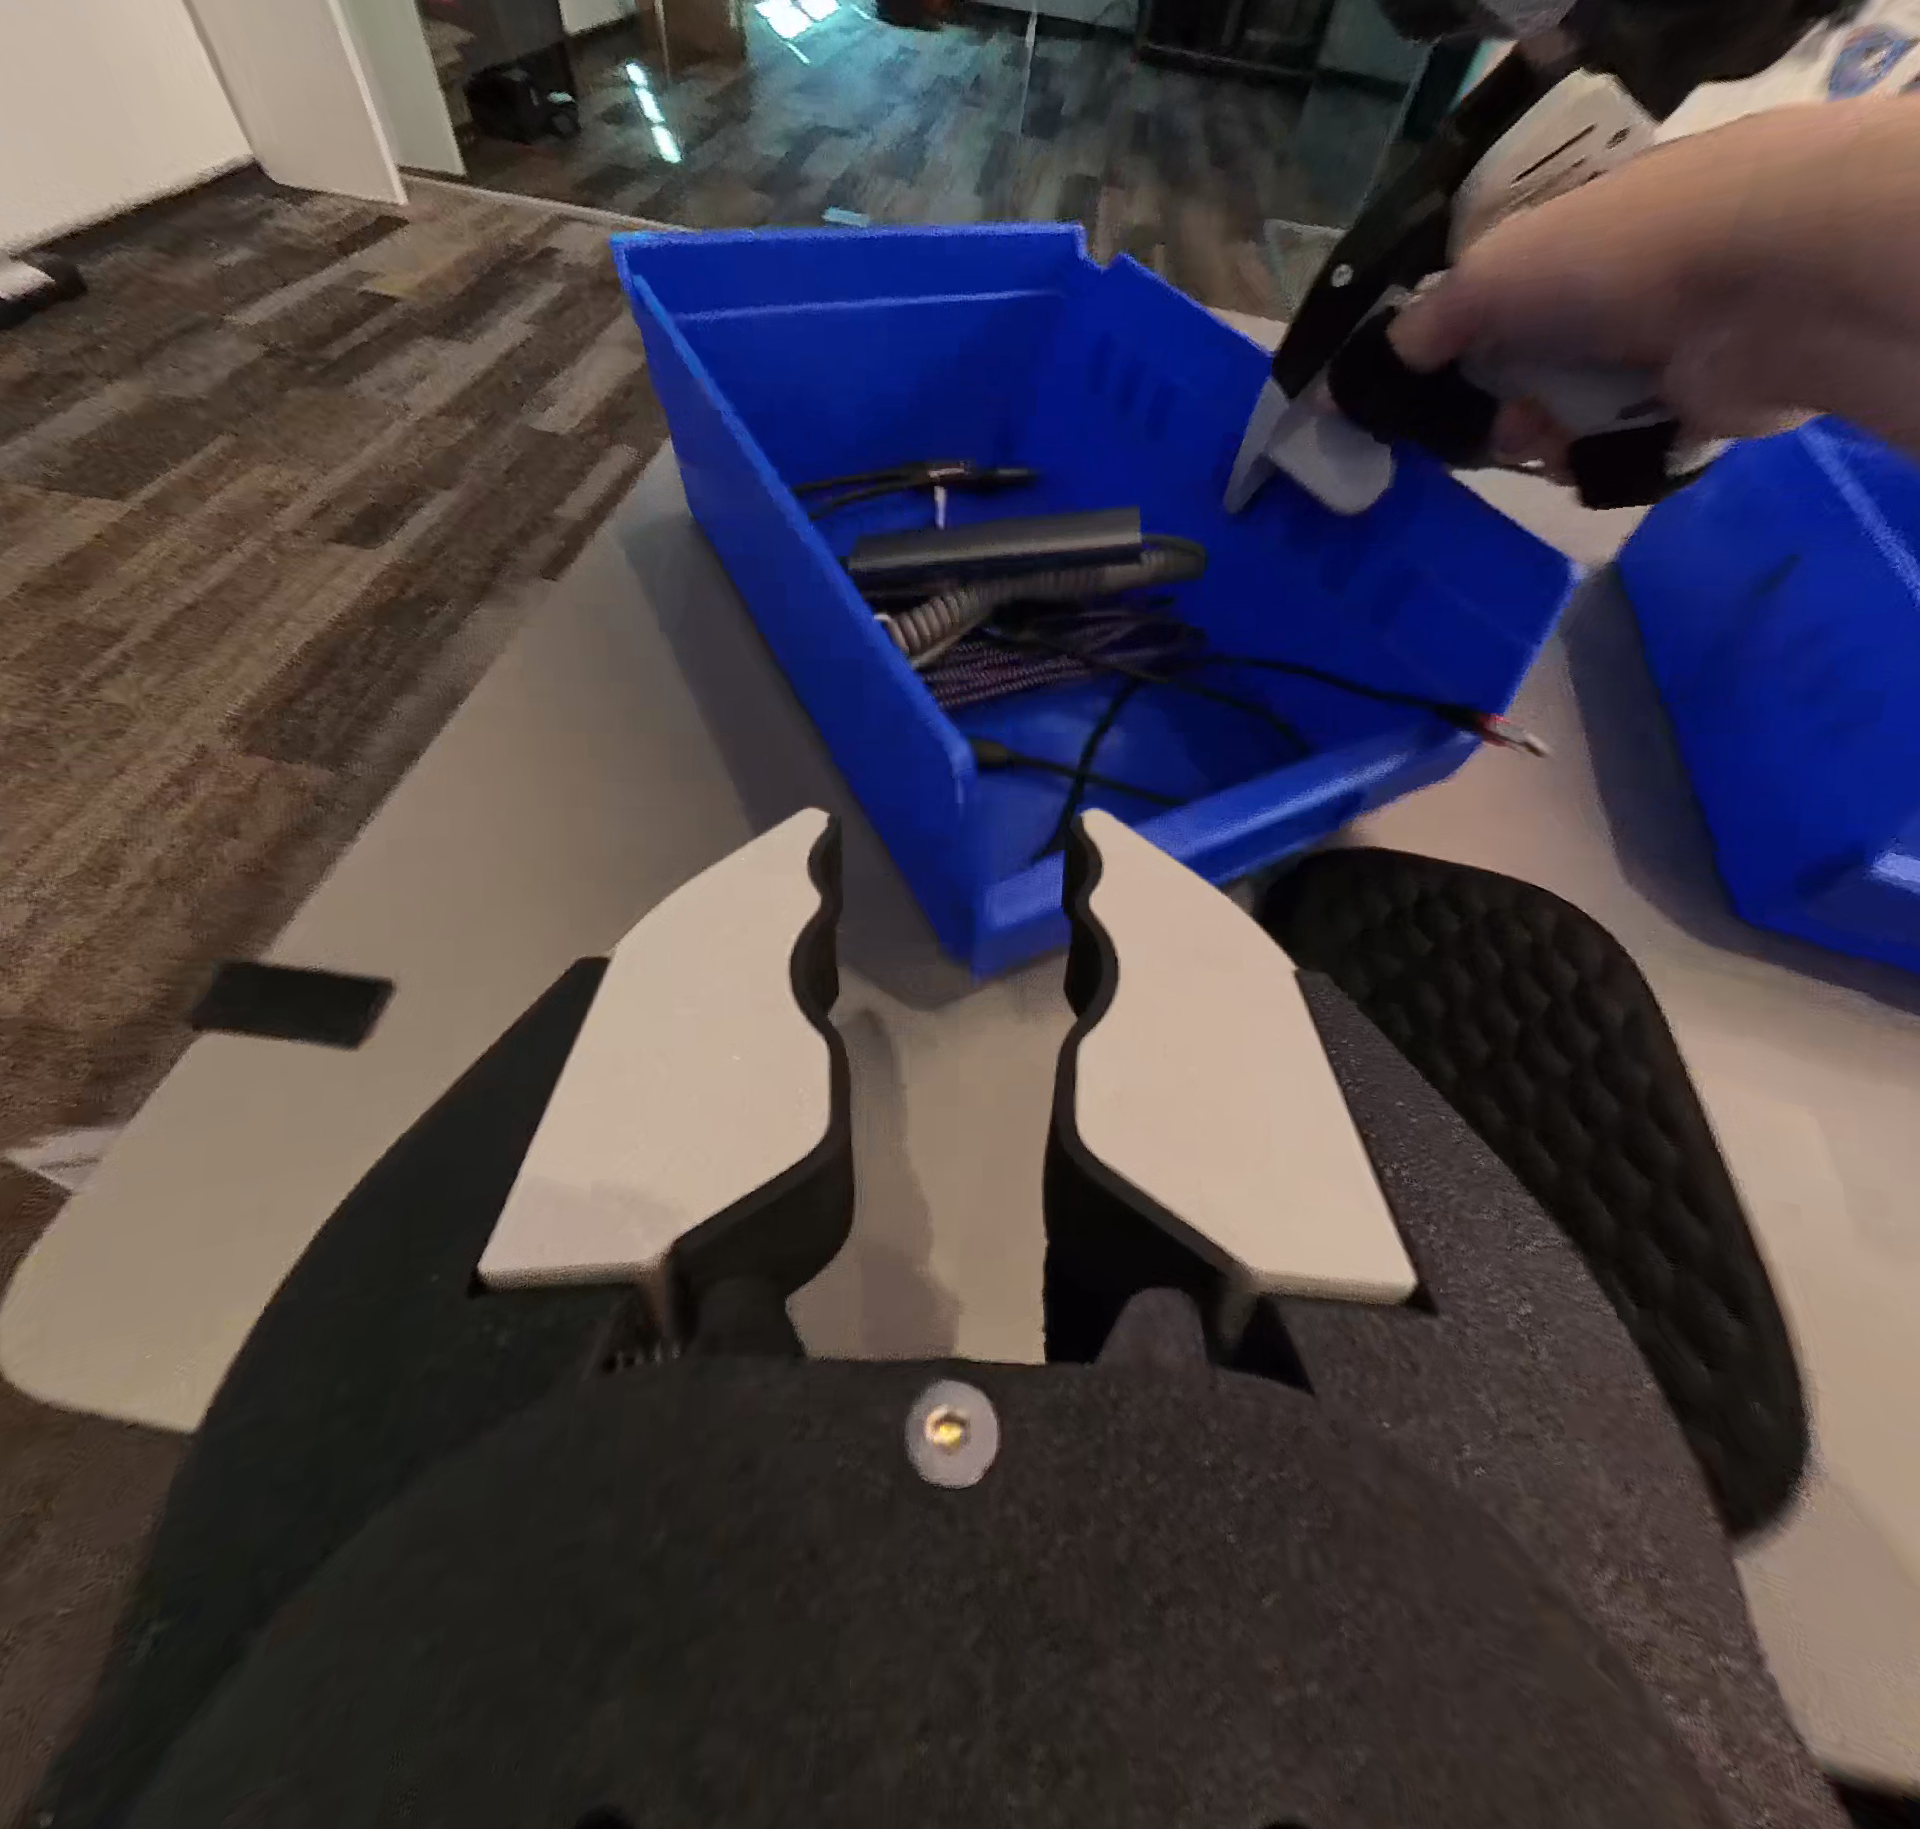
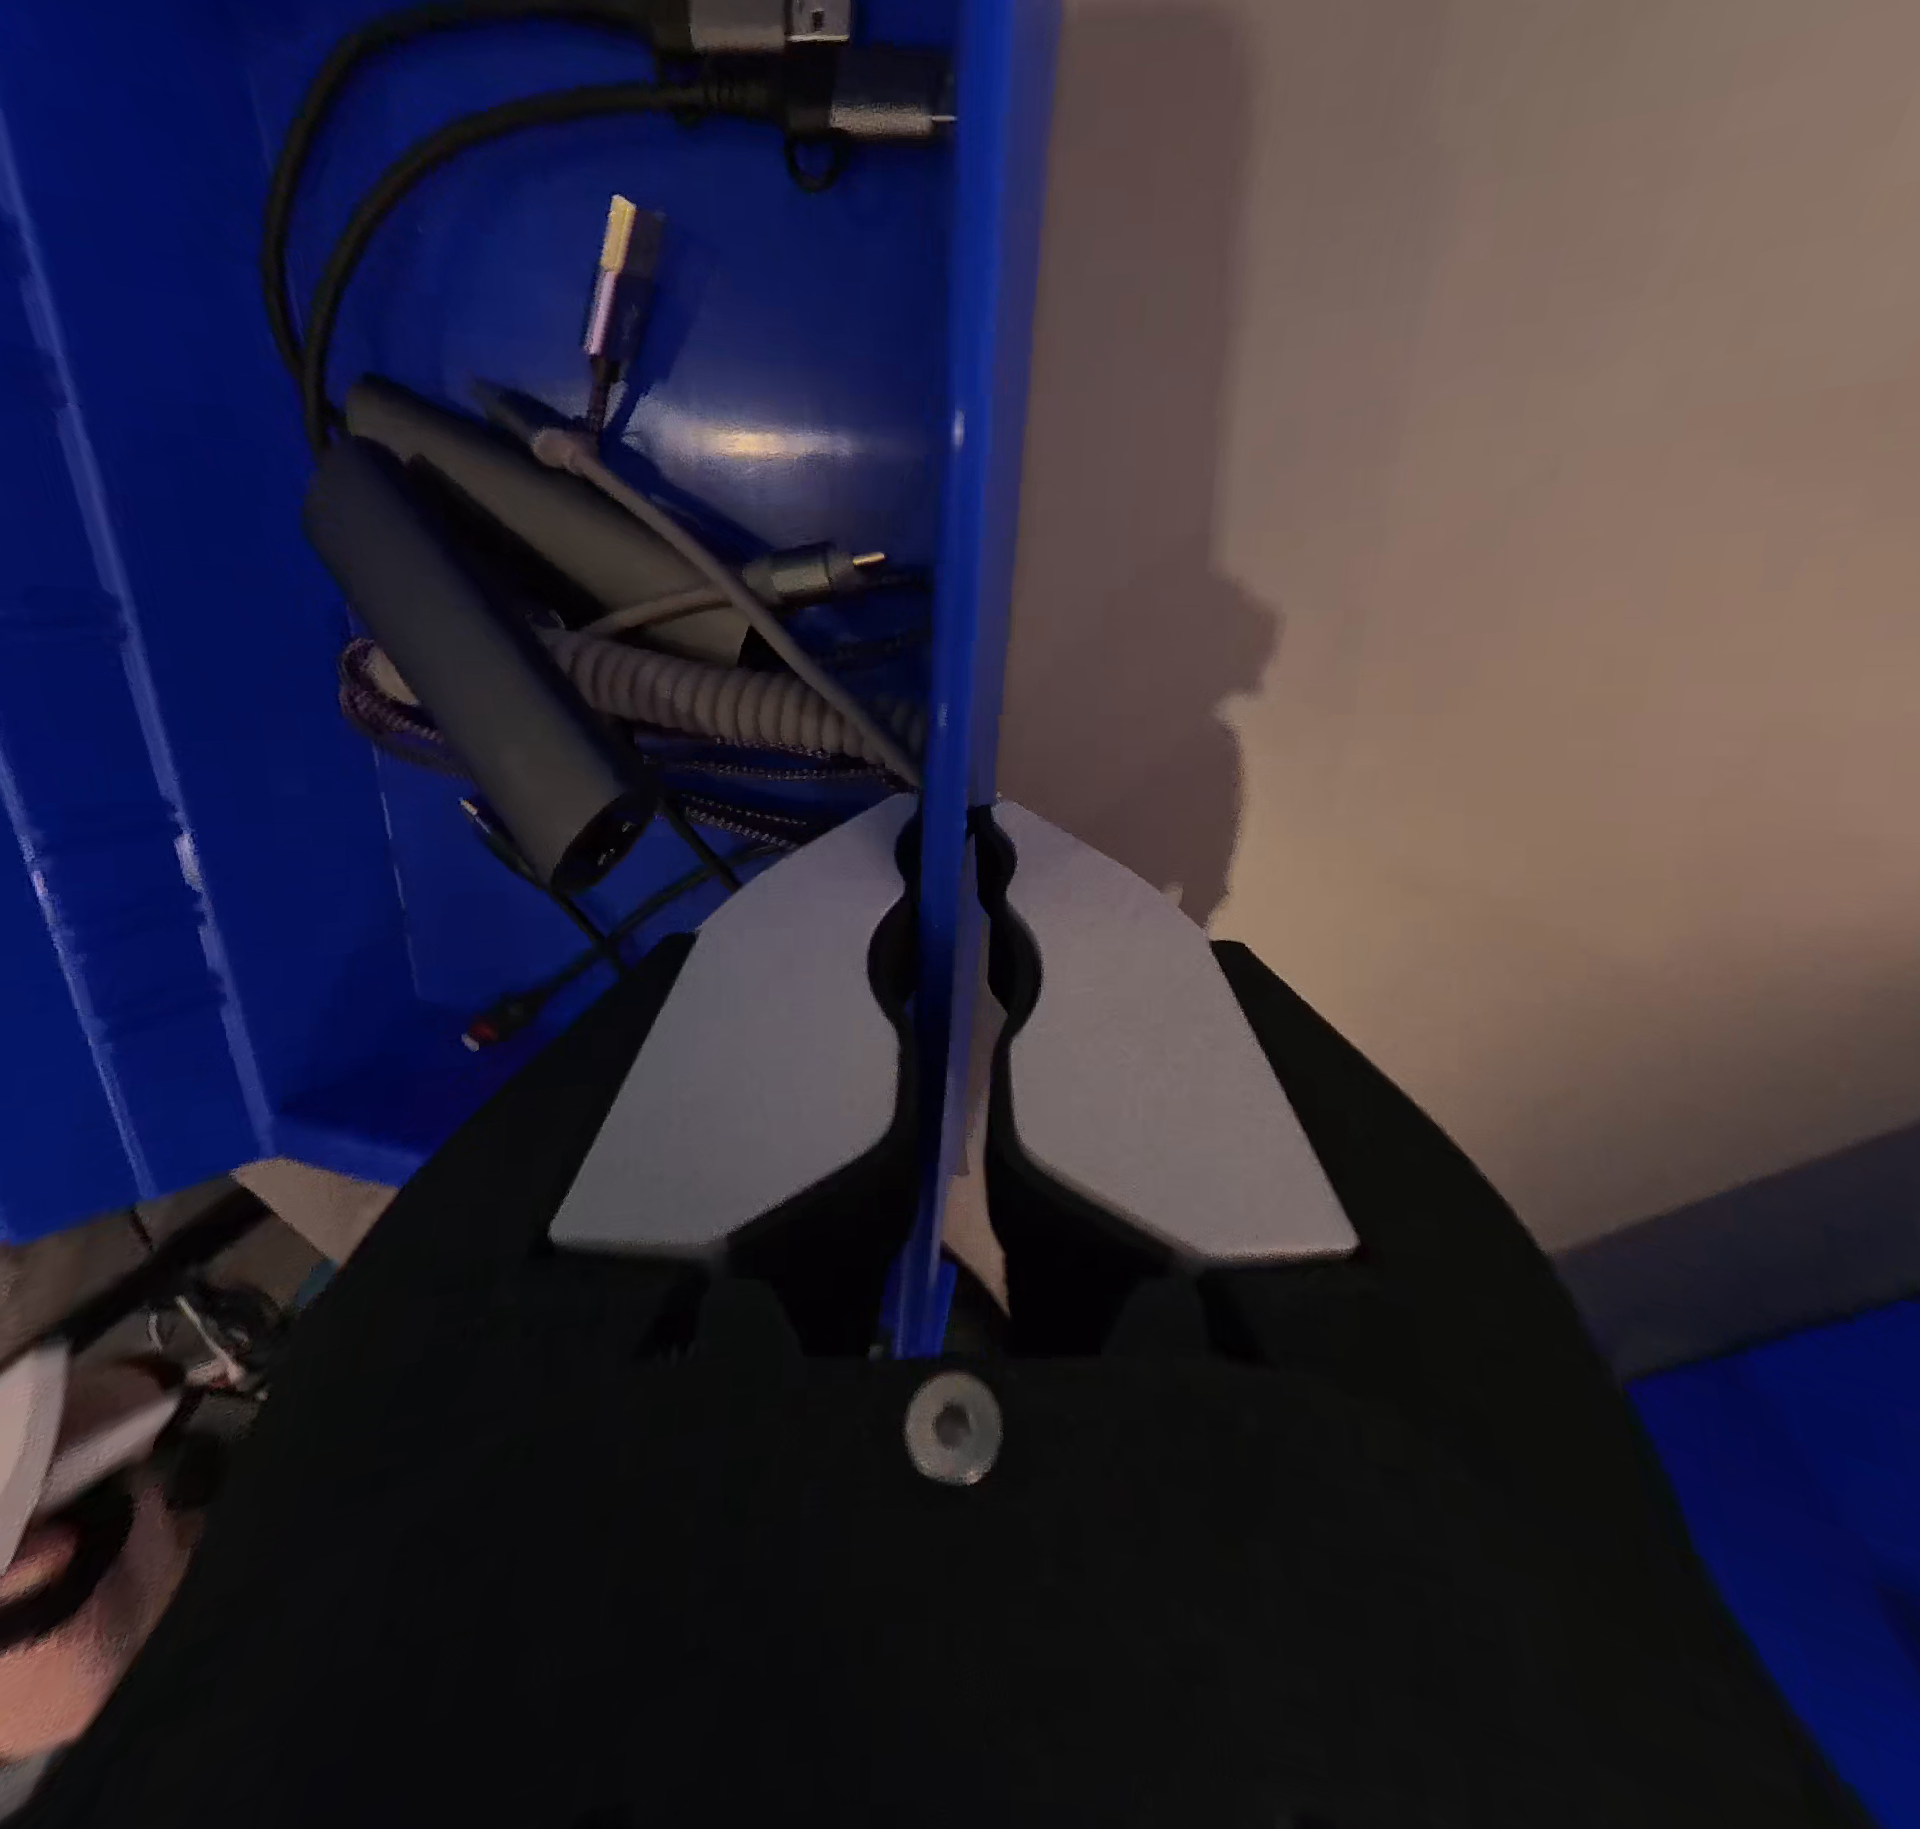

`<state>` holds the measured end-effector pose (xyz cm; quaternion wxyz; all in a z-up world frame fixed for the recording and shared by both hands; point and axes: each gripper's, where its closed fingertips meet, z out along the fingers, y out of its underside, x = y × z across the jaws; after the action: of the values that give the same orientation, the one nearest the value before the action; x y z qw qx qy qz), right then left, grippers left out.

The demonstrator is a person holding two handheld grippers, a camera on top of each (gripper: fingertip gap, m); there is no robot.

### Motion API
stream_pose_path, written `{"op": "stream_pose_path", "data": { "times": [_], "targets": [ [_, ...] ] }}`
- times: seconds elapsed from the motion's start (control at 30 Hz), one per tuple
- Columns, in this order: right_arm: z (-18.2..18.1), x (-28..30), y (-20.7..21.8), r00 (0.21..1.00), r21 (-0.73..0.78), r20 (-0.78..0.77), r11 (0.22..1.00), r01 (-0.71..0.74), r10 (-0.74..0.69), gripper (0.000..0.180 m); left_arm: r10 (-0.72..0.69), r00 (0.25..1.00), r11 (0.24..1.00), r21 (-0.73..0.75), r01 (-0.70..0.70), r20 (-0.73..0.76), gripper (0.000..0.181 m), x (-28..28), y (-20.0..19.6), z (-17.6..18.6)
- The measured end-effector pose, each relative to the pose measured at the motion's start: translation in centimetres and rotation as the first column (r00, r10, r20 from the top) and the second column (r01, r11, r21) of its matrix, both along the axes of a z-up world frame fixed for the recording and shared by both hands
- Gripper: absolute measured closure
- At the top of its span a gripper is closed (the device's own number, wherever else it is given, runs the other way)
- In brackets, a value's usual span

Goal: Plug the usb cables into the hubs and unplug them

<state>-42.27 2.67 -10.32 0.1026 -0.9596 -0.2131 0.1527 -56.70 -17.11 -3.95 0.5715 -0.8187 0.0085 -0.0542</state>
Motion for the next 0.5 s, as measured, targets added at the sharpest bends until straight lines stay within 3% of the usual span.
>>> {"op": "stream_pose_path", "data": {
  "times": [0.1, 0.2, 0.33, 0.4, 0.43, 0.5],
  "targets": [
    [1.6, 0.3, 0.1, 0.998, 0.022, -0.055, 1.000, 0.009, -0.008, 0.174, 0.042, 0.990, 0.998, -0.047, -0.048, -0.131, 0.141, 0.4, 2.3, -1.2],
    [4.3, 1.6, 1.1, 0.996, 0.124, -0.088, 0.992, 0.015, -0.004, 0.156, 0.052, 0.983, 0.996, -0.063, -0.064, -0.174, 0.140, 0.9, 4.1, -2.2],
    [9.0, 4.1, 0.1, 0.966, 0.185, -0.243, 0.982, -0.046, 0.091, 0.156, 0.046, 0.979, 0.990, -0.124, -0.072, -0.198, 0.148, 0.0, 5.6, -4.1],
    [12.2, 4.8, -1.6, 0.873, 0.156, -0.469, 0.986, -0.067, 0.134, 0.160, 0.014, 0.990, 0.990, -0.133, -0.033, -0.142, 0.148, 0.0, 6.2, -4.5],
    [14.2, 5.2, -2.7, 0.783, 0.126, -0.604, 0.988, -0.087, 0.146, 0.170, 0.006, 0.994, 0.991, -0.132, -0.021, -0.111, 0.152, -0.1, 6.4, -4.4],
    [19.0, 6.9, -5.1, 0.526, 0.071, -0.840, 0.988, -0.134, 0.132, 0.180, -0.022, 0.996, 0.990, -0.138, 0.010, -0.089, 0.154, -0.5, 6.8, -4.3]
  ]
}}
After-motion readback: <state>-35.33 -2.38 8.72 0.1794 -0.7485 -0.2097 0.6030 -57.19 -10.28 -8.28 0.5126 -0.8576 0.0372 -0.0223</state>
